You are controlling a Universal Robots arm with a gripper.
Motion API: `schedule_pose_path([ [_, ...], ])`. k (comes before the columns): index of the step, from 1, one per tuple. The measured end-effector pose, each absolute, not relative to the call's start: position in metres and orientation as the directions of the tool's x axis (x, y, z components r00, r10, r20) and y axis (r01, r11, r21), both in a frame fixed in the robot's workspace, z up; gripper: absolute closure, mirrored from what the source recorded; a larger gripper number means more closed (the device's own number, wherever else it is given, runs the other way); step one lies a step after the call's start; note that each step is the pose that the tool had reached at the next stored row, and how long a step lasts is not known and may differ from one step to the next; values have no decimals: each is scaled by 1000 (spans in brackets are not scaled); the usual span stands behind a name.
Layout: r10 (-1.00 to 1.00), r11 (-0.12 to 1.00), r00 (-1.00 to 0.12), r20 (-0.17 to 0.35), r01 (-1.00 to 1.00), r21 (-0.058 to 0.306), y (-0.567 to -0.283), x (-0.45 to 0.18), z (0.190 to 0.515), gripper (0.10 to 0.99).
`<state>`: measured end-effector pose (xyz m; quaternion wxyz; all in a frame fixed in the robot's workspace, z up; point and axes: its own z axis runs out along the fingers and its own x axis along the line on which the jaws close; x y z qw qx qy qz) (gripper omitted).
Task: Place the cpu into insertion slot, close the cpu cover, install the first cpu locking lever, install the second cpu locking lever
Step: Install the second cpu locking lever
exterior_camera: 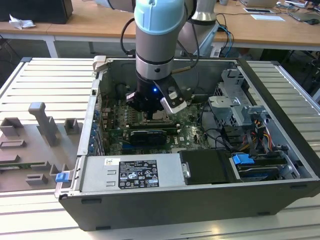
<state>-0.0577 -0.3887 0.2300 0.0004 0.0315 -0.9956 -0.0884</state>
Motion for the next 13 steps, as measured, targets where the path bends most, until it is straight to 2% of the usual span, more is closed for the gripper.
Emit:
schedule_pose_path([
  [4,-63,980,-998,-5,-63,187,-389,-61,220,980],
  [8,-63,971,-998,-8,-63,230,-393,-63,218,980],
  [13,-62,963,-998,-10,-63,263,-398,-68,215,980],
])
